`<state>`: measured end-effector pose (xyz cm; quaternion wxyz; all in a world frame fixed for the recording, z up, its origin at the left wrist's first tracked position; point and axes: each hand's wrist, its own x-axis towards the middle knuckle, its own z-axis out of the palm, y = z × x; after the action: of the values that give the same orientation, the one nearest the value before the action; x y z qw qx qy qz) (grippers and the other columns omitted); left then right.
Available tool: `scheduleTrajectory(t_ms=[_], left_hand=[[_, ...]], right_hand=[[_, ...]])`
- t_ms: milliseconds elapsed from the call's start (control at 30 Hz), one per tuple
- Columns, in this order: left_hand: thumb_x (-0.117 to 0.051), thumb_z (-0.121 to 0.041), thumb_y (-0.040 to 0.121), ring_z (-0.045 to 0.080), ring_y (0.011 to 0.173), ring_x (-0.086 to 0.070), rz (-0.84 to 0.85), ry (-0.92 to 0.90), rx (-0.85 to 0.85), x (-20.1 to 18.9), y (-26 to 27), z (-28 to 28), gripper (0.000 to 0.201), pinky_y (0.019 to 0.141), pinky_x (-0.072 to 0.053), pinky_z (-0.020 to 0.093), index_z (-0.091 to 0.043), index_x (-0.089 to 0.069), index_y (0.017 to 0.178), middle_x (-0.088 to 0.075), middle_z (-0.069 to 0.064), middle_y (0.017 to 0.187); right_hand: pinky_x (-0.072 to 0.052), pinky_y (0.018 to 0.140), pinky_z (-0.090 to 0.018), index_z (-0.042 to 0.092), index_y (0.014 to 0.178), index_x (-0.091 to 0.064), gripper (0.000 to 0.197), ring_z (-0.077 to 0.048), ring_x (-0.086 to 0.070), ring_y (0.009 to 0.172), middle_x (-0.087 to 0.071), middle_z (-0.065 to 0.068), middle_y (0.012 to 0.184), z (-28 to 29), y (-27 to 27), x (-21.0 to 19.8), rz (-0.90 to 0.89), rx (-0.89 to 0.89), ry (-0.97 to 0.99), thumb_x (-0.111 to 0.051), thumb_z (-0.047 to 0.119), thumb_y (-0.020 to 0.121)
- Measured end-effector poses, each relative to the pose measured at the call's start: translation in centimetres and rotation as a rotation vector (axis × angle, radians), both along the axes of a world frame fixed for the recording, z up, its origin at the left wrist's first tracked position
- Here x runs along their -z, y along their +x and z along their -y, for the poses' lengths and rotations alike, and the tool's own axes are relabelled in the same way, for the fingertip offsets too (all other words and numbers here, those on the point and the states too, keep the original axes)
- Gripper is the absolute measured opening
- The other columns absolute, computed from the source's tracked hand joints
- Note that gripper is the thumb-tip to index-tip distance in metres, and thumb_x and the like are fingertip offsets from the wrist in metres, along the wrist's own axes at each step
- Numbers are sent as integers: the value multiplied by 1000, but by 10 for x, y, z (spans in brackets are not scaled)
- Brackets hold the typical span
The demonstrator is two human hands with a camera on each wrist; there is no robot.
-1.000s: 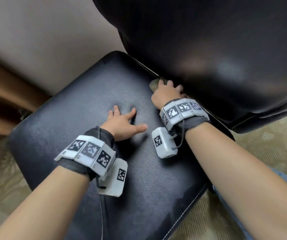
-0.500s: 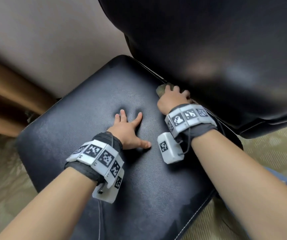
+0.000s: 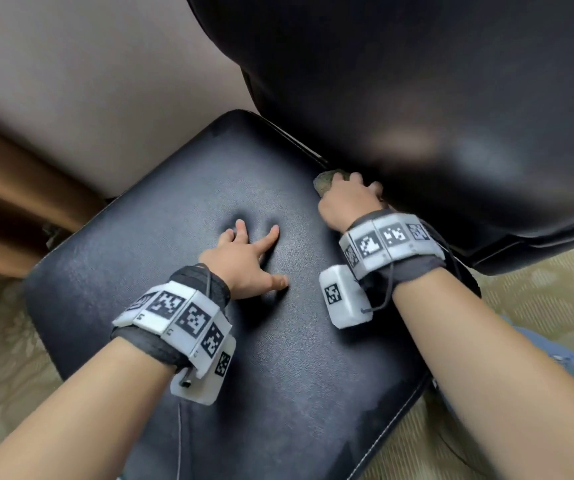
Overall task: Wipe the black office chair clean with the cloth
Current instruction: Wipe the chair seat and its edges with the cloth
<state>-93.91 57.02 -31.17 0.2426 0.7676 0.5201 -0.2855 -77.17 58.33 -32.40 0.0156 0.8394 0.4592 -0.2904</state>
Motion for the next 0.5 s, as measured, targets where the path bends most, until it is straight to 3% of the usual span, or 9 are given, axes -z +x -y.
scheduleTrajectory(t_ms=[267, 400, 500], left_hand=[[-53, -62, 82, 25, 145, 3, -13, 10, 22, 0, 0, 0, 86, 111, -21, 45, -48, 5, 145, 11, 8, 157], [-49, -52, 89, 22, 141, -16, 29, 88, 75, -7, -7, -14, 67, 107, -30, 41, -46, -13, 145, -13, 4, 156], [-47, -45, 91, 19, 137, -25, 92, 195, 71, -8, -20, -31, 59, 105, -33, 43, -43, -22, 144, -27, -3, 151]], right_hand=[[-23, 109, -51, 11, 144, -23, 48, -38, -20, 132, -22, -12, 146, -46, -27, -27, 9, -142, -52, -32, 14, 97], [-22, 107, -51, 18, 147, -16, 54, -38, -20, 133, -20, -9, 150, -35, -24, -8, -37, -72, 70, -33, 20, 96], [-17, 109, -49, 26, 149, -9, 56, -35, -18, 134, -9, -4, 155, -18, -19, 5, -47, -98, 103, -30, 28, 97]])
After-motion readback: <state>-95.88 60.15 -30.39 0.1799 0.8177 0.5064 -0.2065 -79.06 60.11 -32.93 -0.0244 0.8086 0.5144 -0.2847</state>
